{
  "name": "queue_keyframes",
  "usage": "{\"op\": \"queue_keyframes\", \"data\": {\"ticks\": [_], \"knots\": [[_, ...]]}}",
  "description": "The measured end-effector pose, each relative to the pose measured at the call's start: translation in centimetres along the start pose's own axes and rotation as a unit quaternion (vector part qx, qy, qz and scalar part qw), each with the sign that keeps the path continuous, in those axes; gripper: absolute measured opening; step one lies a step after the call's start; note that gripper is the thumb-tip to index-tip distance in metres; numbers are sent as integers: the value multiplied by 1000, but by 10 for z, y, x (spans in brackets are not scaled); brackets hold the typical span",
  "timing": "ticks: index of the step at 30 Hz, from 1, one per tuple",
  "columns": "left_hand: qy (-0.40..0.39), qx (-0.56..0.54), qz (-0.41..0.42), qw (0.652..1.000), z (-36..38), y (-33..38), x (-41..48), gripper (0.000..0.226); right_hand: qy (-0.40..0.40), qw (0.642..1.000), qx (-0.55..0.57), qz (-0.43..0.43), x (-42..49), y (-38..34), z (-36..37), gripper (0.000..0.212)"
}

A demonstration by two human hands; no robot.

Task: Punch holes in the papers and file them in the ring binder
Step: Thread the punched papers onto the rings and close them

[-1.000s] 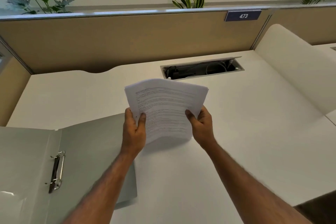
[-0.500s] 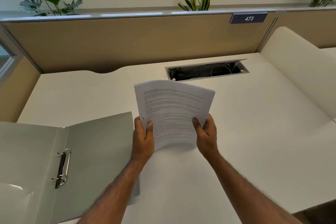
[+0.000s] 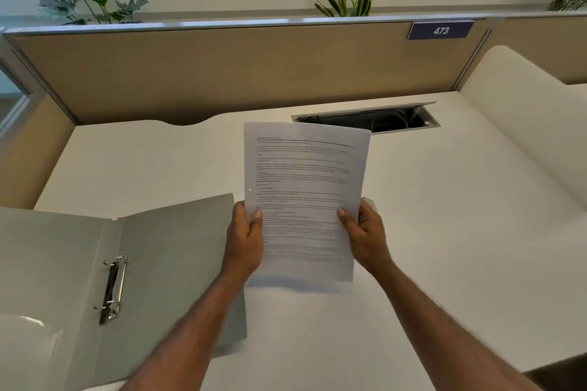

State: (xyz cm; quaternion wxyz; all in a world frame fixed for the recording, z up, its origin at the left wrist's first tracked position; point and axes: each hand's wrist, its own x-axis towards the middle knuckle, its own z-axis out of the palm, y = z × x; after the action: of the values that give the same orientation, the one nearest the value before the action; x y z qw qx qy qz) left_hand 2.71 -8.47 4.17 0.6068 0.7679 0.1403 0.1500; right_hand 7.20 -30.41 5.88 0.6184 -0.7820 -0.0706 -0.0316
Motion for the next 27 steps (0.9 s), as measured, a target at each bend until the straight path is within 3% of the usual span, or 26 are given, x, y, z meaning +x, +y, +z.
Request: {"op": "queue_keyframes", "data": {"ticks": [8,15,27], "knots": [[-84,-17,-129,988,-48,11,-4,14,-55,996,57,52,0,-3,13,17],[-73,54,-192,977,-132,-11,-13,15,-105,983,103,114,-12,-9,62,15],[9,26,-254,967,-237,-57,-50,13,-214,963,64,153,-41,-19,177,17]]}}
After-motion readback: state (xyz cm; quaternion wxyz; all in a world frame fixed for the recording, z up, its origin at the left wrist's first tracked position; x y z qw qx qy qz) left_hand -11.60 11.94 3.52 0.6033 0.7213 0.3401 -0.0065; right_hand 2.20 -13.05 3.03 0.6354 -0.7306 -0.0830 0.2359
